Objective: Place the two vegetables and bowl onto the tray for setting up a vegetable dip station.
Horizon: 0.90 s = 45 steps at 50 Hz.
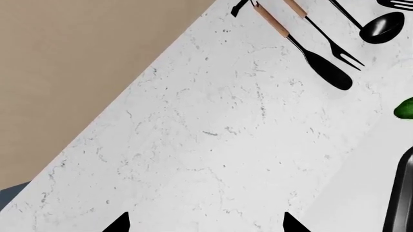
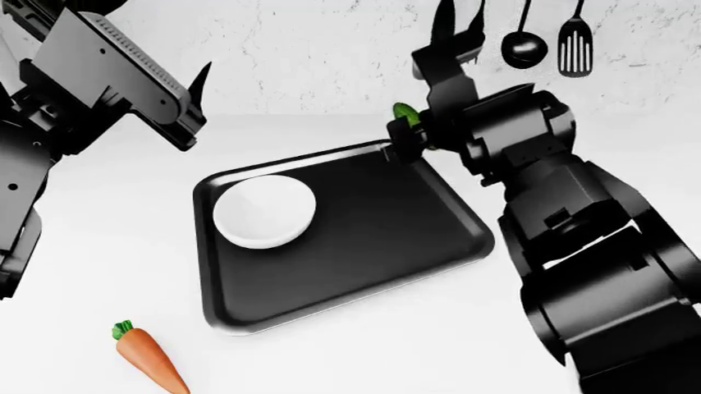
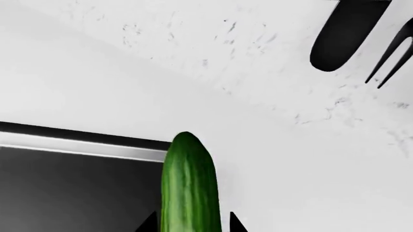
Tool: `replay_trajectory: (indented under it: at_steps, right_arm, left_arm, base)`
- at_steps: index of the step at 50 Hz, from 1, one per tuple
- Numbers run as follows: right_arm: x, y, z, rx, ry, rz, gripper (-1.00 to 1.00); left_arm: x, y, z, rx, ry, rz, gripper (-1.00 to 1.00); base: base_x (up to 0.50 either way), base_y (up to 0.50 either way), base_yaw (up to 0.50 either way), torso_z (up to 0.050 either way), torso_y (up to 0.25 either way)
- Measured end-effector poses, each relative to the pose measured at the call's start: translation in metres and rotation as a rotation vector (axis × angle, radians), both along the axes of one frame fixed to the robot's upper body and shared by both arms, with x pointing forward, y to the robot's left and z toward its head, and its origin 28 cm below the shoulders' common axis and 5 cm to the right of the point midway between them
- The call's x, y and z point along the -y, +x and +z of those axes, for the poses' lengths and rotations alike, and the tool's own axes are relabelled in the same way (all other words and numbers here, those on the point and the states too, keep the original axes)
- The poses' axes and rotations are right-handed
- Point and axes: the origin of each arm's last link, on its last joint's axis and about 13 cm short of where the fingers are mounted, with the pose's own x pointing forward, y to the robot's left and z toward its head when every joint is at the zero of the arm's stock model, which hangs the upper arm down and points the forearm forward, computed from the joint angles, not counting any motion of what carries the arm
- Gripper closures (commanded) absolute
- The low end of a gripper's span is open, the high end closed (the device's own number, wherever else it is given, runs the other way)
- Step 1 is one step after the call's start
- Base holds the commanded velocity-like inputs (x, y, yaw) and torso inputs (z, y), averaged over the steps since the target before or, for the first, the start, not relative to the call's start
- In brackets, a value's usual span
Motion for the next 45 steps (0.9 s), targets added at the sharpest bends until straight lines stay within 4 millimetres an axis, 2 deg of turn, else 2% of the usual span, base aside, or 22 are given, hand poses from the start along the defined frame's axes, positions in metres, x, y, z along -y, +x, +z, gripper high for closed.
replay_trajectory:
  at_steps: [45]
  right_arm:
    - [-0.007,-0.004,-0.033,-0.112,0.072,0.017,1.0]
  left_arm:
    - [0.001,0.001,-0.004,-0.006,-0.005,-0.003,-1.0]
  base:
    - [0.0,0.0,0.0,0.0,0.0]
